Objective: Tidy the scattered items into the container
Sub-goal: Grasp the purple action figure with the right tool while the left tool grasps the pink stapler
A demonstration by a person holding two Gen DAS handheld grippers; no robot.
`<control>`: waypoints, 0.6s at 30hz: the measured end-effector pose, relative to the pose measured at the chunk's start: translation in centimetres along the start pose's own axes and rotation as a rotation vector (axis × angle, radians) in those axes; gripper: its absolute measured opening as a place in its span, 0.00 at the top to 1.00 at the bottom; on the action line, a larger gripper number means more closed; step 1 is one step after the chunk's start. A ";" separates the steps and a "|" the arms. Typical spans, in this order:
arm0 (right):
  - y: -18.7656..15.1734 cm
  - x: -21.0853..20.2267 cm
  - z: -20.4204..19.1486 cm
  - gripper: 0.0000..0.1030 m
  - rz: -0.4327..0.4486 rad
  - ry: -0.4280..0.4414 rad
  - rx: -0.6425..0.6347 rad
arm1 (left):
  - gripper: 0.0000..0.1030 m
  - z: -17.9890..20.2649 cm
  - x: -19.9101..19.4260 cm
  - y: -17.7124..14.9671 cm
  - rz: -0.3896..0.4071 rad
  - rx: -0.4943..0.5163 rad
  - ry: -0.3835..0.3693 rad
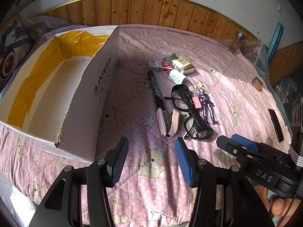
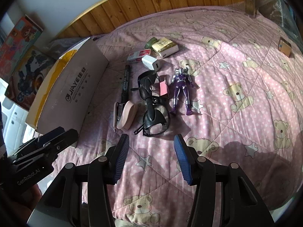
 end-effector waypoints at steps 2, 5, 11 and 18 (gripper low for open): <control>0.3 0.4 0.6 0.48 -0.006 0.004 0.017 | 0.49 -0.1 0.9 0.2 -0.014 -0.006 -0.003; 1.0 0.8 1.6 0.48 -0.003 0.008 0.036 | 0.49 -0.3 2.2 0.5 -0.032 -0.032 -0.029; 3.1 2.1 2.8 0.50 -0.014 -0.007 0.038 | 0.49 -0.4 4.9 1.3 -0.073 -0.064 -0.051; 5.5 5.5 3.5 0.52 -0.047 -0.042 0.009 | 0.49 -0.8 8.3 2.2 -0.121 -0.081 -0.028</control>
Point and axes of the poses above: each gripper's, at about its wrist camera, not at the fingertips, and x roughly the way its jaws point, z to its right, y to its top, the point moved 1 cm from there along x, roughly the way its jaws point, and after that the axes turned 3 degrees about -y, right-handed, at the moved point
